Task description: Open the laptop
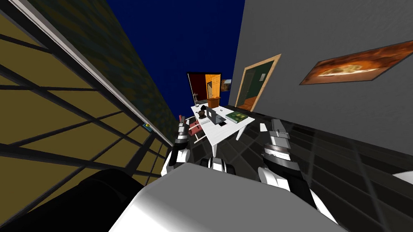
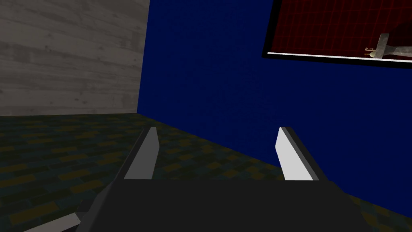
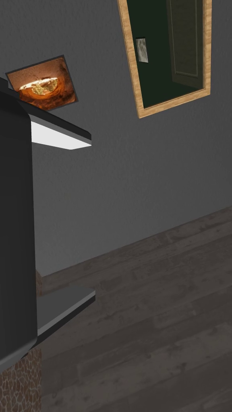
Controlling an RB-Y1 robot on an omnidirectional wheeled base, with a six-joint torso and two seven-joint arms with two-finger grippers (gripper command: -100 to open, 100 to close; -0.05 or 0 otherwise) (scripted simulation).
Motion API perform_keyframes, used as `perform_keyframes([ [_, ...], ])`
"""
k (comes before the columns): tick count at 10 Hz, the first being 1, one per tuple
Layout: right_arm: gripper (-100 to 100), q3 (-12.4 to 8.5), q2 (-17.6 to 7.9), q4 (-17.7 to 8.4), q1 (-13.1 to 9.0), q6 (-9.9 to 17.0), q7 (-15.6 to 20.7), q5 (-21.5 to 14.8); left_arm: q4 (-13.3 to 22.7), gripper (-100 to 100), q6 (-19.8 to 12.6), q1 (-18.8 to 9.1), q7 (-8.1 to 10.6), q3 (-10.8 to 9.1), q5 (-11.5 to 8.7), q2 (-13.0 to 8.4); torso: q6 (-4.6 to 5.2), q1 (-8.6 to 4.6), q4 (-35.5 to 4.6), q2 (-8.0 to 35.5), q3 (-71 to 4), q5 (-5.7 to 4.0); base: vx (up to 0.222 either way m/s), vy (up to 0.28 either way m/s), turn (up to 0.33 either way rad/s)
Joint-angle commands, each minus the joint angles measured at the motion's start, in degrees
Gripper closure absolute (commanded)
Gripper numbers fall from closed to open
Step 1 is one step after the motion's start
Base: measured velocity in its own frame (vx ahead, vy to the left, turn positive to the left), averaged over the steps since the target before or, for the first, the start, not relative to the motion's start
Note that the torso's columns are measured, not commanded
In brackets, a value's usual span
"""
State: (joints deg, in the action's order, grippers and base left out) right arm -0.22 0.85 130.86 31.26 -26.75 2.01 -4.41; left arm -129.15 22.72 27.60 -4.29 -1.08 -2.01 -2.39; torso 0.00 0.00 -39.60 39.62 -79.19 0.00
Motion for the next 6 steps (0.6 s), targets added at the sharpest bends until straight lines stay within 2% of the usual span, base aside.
perform_keyframes([
  [1,0,0.0,0.0,0.0,0.0,0.0,0.0,0.0,0.7,-100,-1.8,-1.0,-0.34,-0.67,0.2,-2.6,0.01,-0.10,-1.9,2.1,-3.9,-0.02,-0.096,-0.064,-0.051],
  [2,0,0.0,0.0,0.0,0.0,0.0,0.0,0.0,1.4,-100,-3.5,-2.1,-0.67,-1.32,0.5,-4.1,0.00,-0.14,-2.5,2.7,-4.9,-0.04,-0.122,-0.132,-0.093],
  [6,0,0.0,0.0,0.0,0.0,0.0,0.0,0.0,3.2,-100,-8.1,-4.9,-1.50,-2.96,1.1,-6.5,0.00,-0.01,-2.6,2.5,-5.5,-0.01,-0.086,-0.182,-0.085],
])
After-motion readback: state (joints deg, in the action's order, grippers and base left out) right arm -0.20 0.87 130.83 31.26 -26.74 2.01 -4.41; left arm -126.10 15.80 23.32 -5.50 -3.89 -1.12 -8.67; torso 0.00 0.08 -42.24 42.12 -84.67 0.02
